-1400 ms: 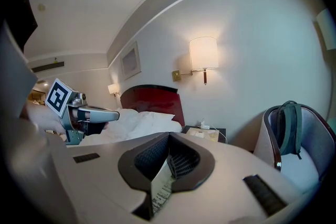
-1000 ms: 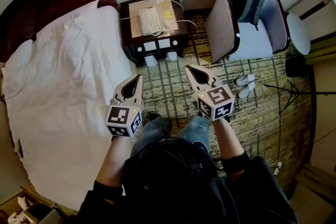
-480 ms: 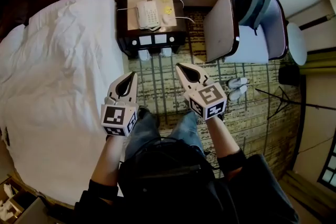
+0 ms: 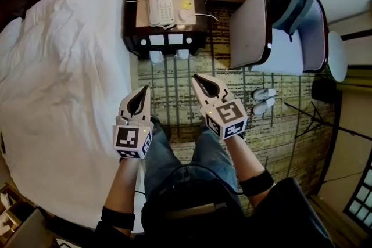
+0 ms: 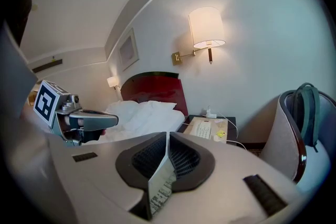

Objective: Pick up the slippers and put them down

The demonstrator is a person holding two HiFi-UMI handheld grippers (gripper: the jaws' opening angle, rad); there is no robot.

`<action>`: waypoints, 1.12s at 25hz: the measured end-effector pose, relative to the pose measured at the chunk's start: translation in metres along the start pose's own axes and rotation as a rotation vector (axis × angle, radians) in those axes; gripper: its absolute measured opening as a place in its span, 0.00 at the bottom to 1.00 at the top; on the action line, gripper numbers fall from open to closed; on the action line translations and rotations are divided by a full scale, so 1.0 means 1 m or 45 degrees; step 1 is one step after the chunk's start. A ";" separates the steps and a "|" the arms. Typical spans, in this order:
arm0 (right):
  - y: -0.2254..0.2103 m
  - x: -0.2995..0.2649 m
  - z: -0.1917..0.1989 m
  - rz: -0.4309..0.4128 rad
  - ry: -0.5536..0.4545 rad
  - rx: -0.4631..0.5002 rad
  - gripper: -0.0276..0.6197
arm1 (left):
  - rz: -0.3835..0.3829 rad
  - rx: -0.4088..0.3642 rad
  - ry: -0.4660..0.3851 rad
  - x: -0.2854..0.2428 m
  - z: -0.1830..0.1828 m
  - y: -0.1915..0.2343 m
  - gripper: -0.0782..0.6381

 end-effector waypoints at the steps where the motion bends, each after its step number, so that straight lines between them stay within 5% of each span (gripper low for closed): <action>1: -0.008 -0.006 0.012 0.007 0.001 -0.014 0.10 | -0.004 0.004 0.008 -0.009 0.010 -0.001 0.11; 13: -0.094 -0.104 0.207 0.084 0.027 -0.248 0.21 | 0.023 -0.063 0.038 -0.122 0.164 -0.009 0.11; 17: -0.129 -0.133 0.279 0.101 0.024 -0.371 0.35 | 0.093 -0.072 0.047 -0.164 0.209 -0.023 0.11; 21: -0.169 -0.169 0.340 0.113 -0.015 -0.499 0.58 | 0.110 -0.084 0.050 -0.210 0.257 -0.025 0.11; 28: -0.247 -0.229 0.430 0.175 -0.117 -0.709 0.66 | 0.102 -0.086 0.031 -0.285 0.322 -0.023 0.11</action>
Point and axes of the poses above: the fingertips, and each gripper's own axes: x backward along the fingers, y to its left, z out of its underside, the point moved 2 cm from there along x, backward along the fingers, and after that the axes turned 10 degrees about -z, right-handed, at the moved point
